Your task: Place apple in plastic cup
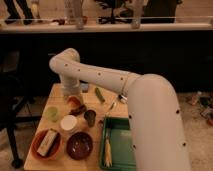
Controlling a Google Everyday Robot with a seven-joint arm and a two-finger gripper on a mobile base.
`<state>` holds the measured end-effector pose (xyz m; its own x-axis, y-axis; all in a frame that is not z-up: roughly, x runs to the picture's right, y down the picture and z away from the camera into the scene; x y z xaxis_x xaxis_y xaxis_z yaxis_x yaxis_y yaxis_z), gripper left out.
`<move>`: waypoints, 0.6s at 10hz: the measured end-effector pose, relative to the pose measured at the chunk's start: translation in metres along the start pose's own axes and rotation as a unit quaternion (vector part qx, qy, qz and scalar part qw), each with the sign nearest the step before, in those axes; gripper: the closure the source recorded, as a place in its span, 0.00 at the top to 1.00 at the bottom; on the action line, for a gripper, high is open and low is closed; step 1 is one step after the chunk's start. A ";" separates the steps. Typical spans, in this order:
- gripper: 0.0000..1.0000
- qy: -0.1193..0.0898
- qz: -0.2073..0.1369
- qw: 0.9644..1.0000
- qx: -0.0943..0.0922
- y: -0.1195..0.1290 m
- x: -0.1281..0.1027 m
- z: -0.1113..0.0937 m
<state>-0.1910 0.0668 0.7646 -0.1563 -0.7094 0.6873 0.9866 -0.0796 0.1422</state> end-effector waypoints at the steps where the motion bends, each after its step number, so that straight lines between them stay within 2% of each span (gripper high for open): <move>1: 0.61 0.000 -0.002 1.000 0.004 -0.015 -0.001 0.000; 2: 0.61 0.001 -0.006 1.000 0.012 -0.036 -0.004 0.001; 4: 0.61 0.001 -0.012 1.000 0.028 -0.055 -0.006 0.003; 6: 0.61 -0.004 -0.022 0.999 0.045 -0.088 -0.005 0.010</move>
<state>-0.2776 0.0843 0.7556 -0.1995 -0.7007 0.6850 0.9708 -0.0465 0.2353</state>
